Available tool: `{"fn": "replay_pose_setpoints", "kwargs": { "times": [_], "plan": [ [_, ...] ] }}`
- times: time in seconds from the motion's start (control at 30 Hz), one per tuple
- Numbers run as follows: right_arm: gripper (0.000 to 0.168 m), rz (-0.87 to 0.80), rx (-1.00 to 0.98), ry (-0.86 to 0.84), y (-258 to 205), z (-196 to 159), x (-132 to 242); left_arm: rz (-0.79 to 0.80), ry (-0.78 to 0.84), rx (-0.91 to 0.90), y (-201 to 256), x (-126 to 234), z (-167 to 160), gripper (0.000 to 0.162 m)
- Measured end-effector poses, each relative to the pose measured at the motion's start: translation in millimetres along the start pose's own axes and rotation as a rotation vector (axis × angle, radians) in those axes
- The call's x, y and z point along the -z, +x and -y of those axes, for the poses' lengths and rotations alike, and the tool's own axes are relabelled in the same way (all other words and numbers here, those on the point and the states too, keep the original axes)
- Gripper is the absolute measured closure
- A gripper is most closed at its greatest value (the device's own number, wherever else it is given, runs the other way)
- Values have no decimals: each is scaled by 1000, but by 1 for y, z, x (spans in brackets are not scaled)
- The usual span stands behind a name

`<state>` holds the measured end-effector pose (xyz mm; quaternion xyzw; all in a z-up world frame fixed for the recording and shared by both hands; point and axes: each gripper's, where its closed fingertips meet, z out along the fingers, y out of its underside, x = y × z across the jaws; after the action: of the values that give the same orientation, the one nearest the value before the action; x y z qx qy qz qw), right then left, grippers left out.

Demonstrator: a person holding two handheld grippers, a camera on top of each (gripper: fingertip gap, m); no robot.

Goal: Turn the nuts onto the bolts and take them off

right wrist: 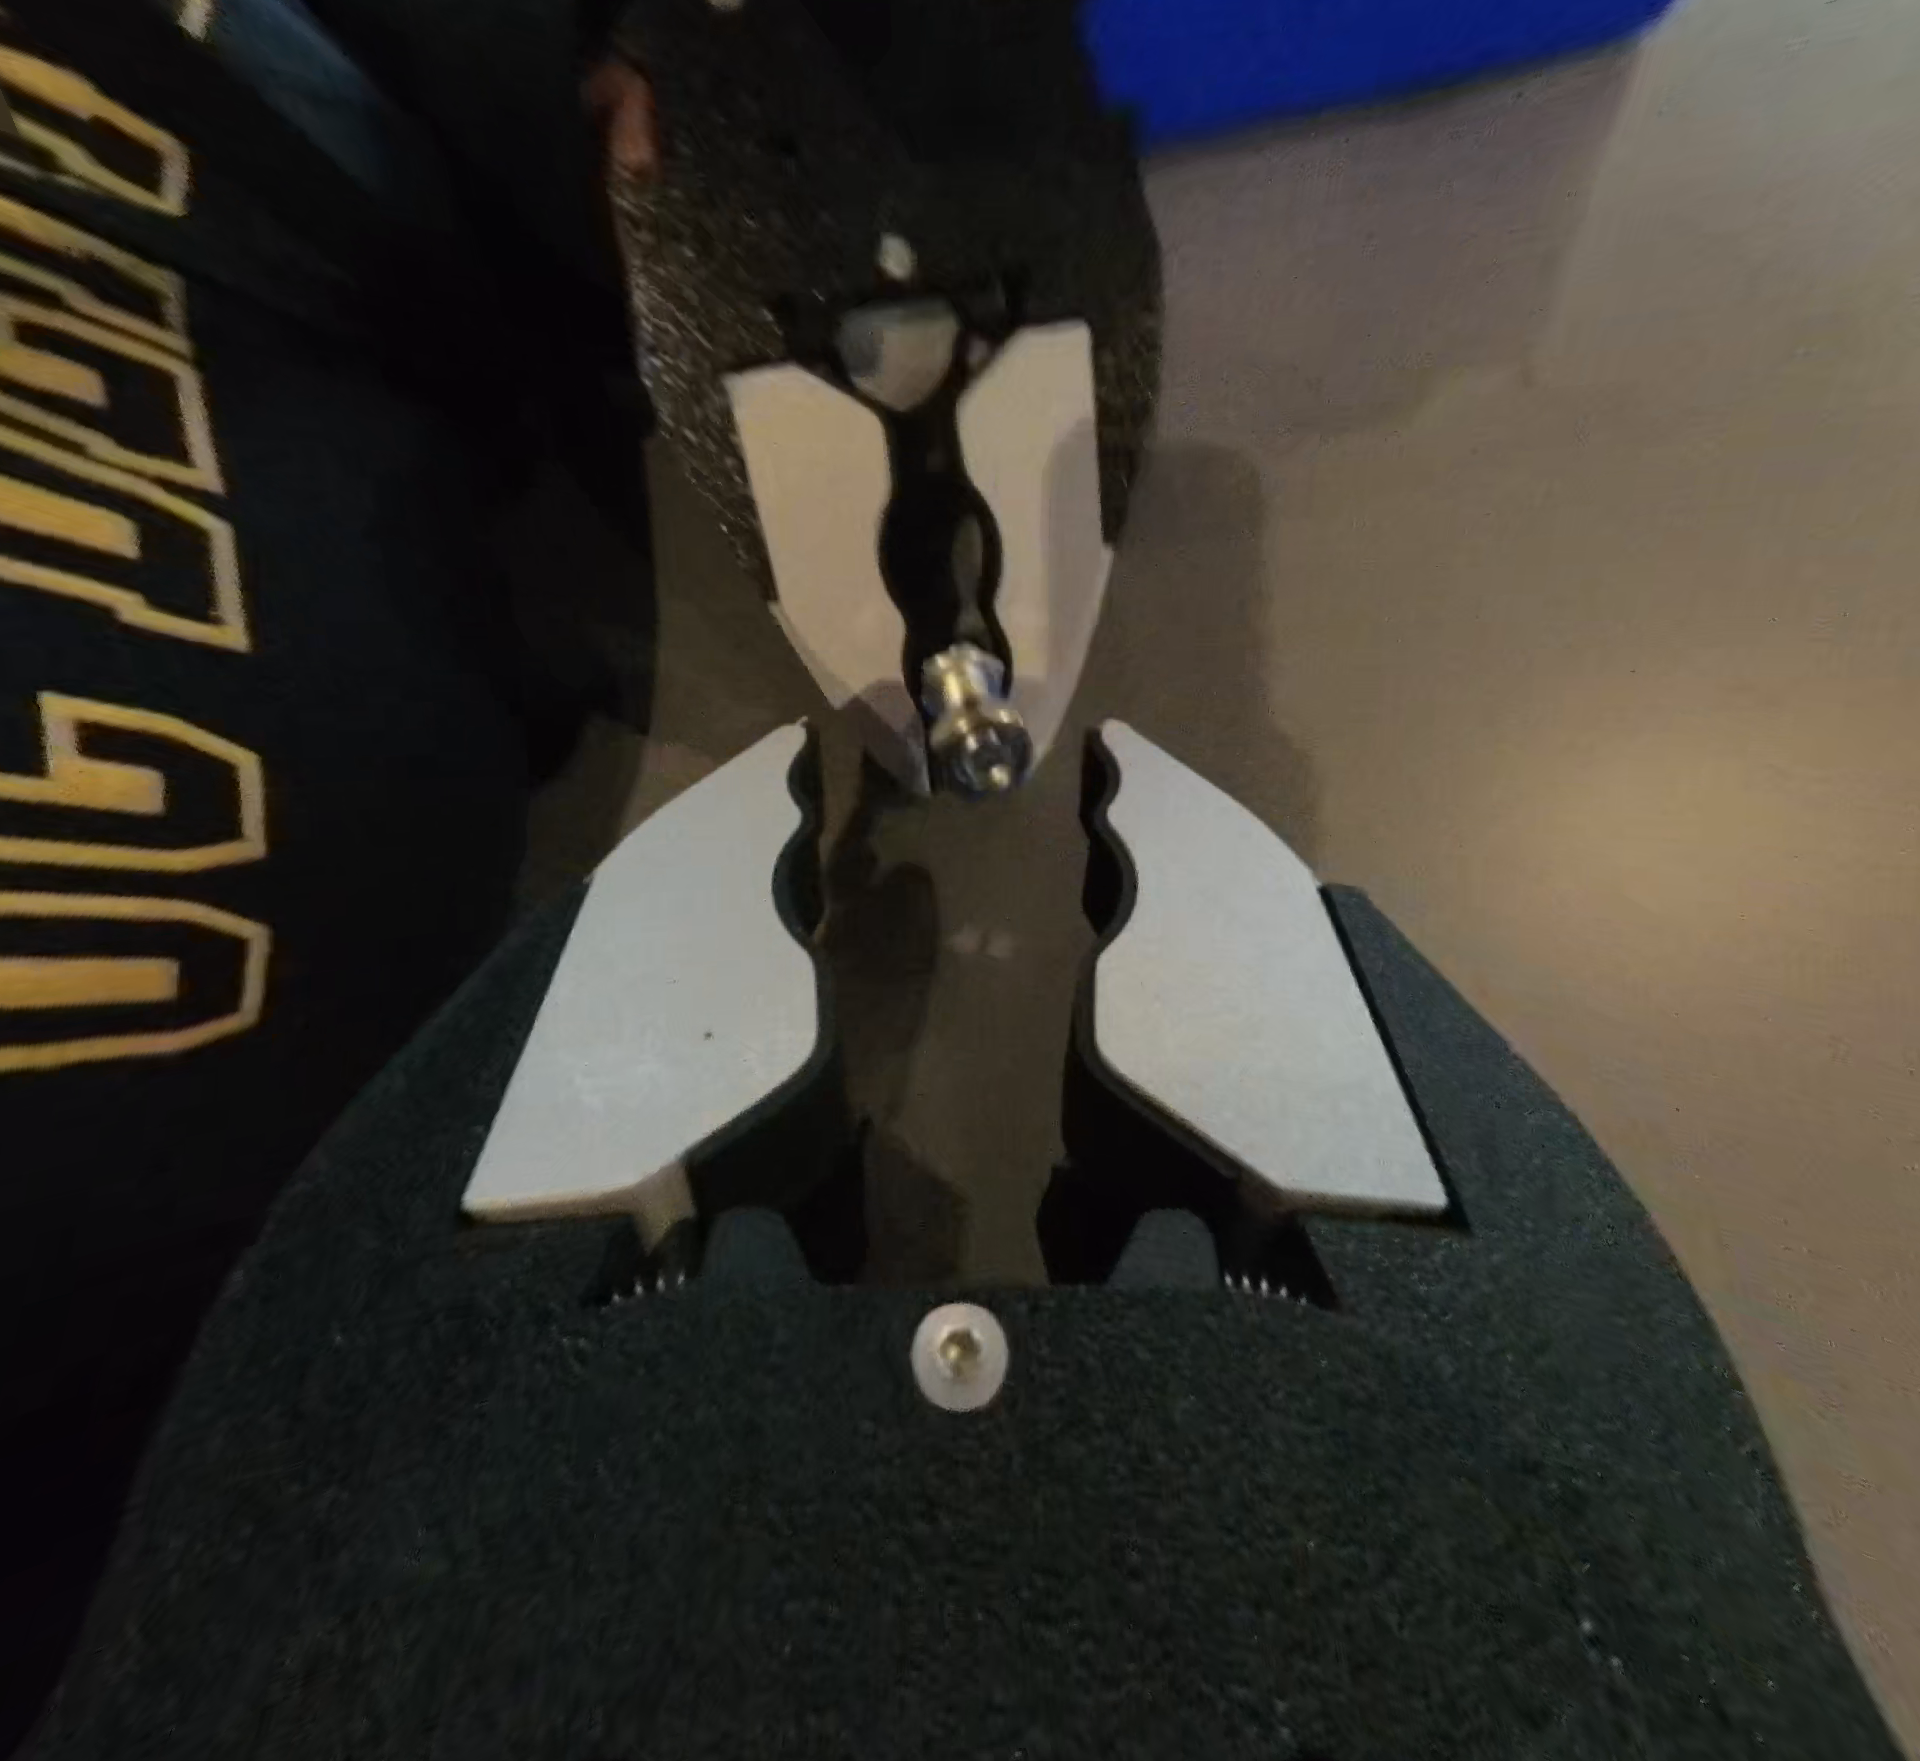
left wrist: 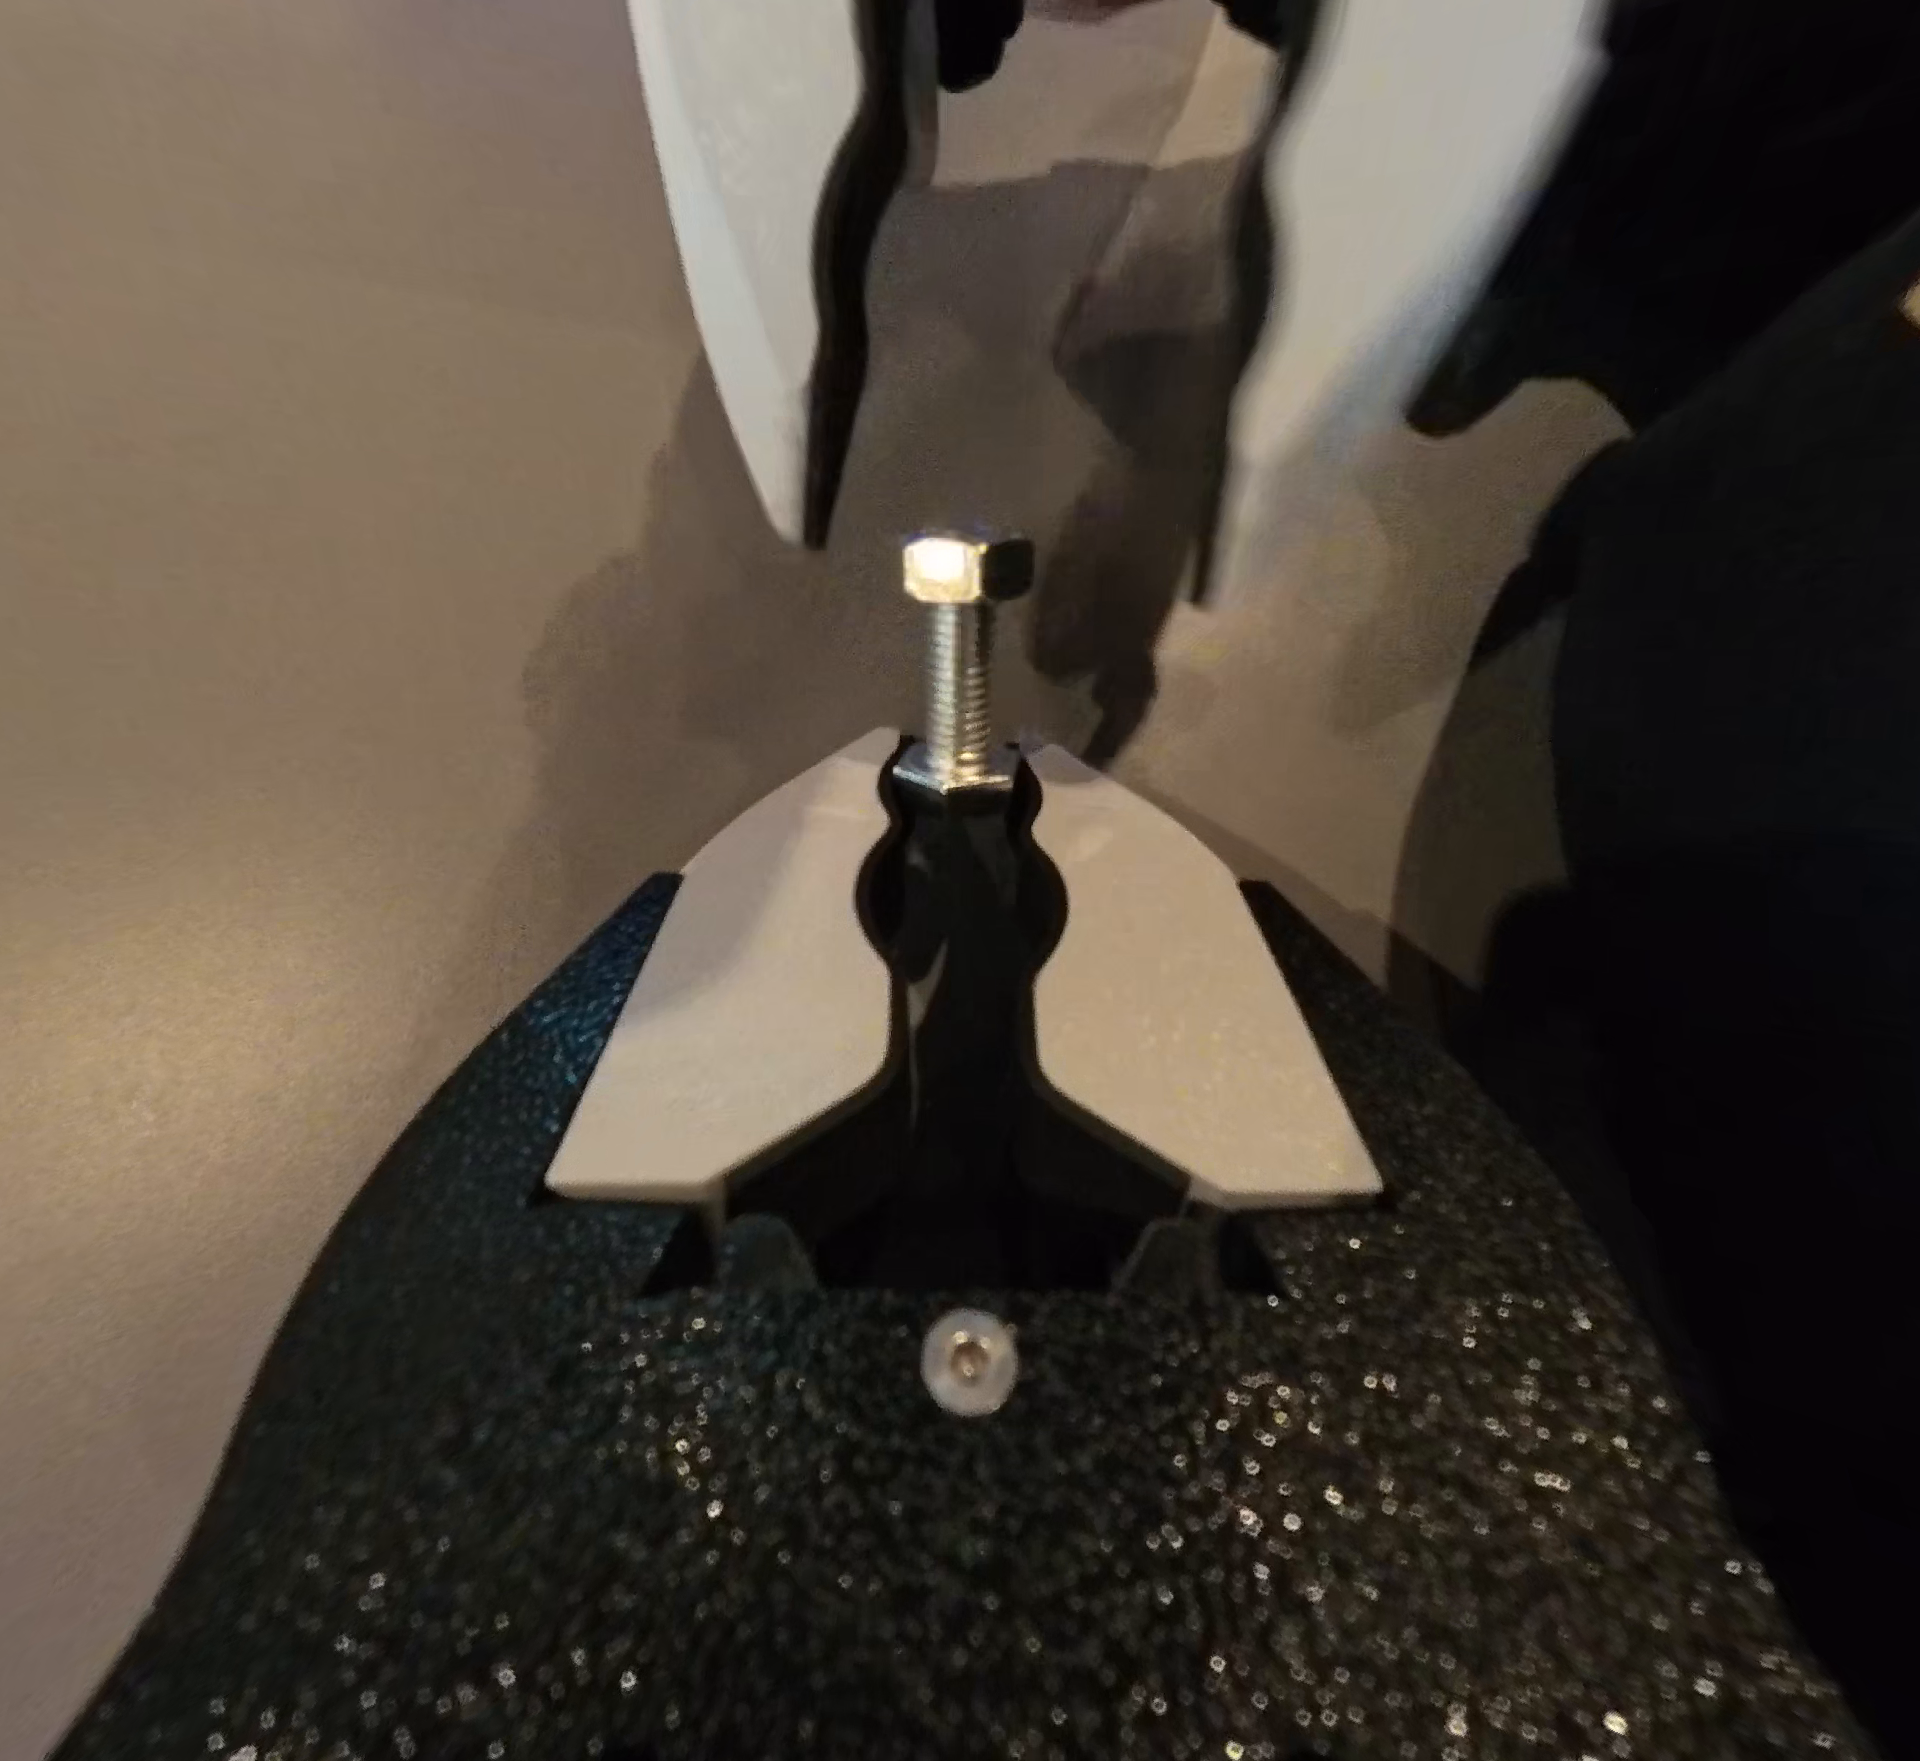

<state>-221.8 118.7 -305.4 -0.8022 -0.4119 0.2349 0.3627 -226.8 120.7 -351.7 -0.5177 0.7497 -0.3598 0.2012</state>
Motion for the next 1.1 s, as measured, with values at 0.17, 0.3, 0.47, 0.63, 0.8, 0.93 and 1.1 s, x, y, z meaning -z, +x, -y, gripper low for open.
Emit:
{"fn": "replay_pose_setpoints", "kwargs": {
  "times": [0.17, 0.3, 0.47, 0.63, 0.8, 0.93, 1.1],
  "plan": [
    [128, 109, -134, -80, -6, -18, -5, -1, 0, 1, 0, 0, 0, 146],
    [121, 109, -57, -43, -11, -6, -11, 0, 0, 0, 0, 0, 0, 146],
    [115, 113, 84, 77, -24, 17, -9, -1, 0, 2, 0, 0, 0, 146],
    [119, 31, -60, 16, 0, -2, 3, 1, 0, -1, 0, 0, 0, 146],
    [127, 109, -137, -74, -7, -19, -1, 0, 0, 0, 0, 0, 0, 146],
    [124, 143, -106, -69, -15, -14, -8, 0, 0, 0, 0, 0, 0, 146],
    [112, 90, 13, 13, -15, 3, -9, 0, -1, -2, 0, -1, -1, 146]
  ]
}}
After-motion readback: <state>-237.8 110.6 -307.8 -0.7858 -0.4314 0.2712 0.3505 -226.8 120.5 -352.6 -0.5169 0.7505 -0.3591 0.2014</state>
